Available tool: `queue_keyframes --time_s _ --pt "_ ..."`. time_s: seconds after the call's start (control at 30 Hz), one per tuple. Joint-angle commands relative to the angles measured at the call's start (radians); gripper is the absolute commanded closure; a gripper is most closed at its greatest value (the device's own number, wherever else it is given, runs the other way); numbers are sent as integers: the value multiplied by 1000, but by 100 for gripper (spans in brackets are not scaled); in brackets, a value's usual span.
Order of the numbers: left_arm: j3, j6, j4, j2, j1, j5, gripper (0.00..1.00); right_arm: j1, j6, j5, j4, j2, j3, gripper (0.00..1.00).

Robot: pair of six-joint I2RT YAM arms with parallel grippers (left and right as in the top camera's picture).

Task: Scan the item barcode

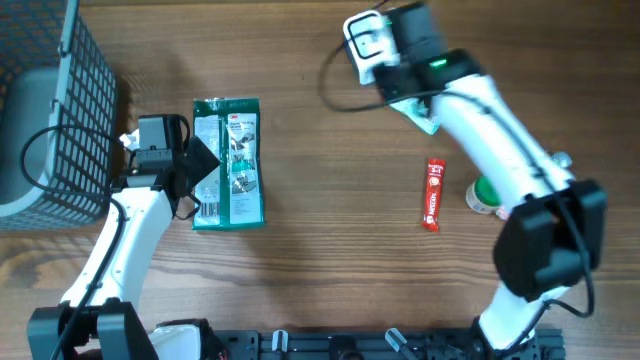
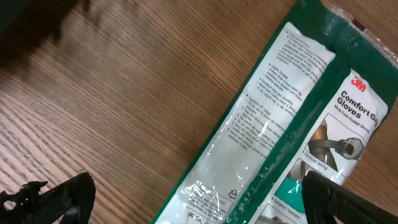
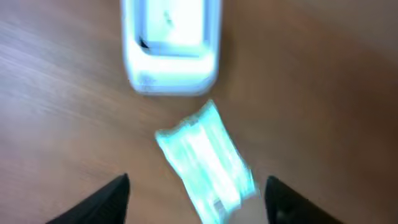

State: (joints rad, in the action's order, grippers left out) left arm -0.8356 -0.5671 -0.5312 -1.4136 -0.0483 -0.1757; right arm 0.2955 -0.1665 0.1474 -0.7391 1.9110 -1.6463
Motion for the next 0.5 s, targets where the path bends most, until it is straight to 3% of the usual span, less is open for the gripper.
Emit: queue_keyframes --time_s 0.0,0.2,0.47 --pt "3 -18 3 7 -7 -16 0 -189 64 -204 -74 -7 26 26" --pt "3 -18 3 7 -7 3 0 -361 -55 -489 66 56 89 26" --pt "3 -18 3 7 -7 3 0 -348 -109 -520 178 201 90 33"
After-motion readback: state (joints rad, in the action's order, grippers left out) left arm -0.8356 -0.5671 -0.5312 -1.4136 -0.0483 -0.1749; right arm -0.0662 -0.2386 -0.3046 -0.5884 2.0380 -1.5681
